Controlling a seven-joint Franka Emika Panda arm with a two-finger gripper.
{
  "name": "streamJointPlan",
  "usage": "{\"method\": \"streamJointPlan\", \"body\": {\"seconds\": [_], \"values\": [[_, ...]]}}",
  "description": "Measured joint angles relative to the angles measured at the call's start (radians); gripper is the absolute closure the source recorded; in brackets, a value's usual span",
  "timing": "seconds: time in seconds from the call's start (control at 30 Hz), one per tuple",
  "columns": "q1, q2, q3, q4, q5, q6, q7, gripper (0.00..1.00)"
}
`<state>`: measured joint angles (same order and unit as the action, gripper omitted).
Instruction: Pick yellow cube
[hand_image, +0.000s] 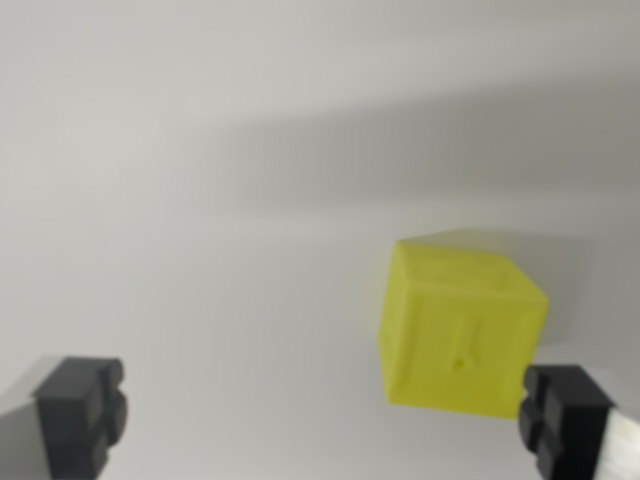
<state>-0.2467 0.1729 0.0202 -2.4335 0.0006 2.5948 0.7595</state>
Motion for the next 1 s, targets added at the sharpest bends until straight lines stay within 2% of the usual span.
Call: {"method": "streamJointPlan", "body": {"seconds": [0.5, 1.0], "values": [[-0.060, 0.060, 0.000, -0.058, -0.007, 0.123, -0.015, 0.00], [-0.120, 0.130, 0.000, -0.094, -0.018, 0.233, -0.031, 0.00]]}}
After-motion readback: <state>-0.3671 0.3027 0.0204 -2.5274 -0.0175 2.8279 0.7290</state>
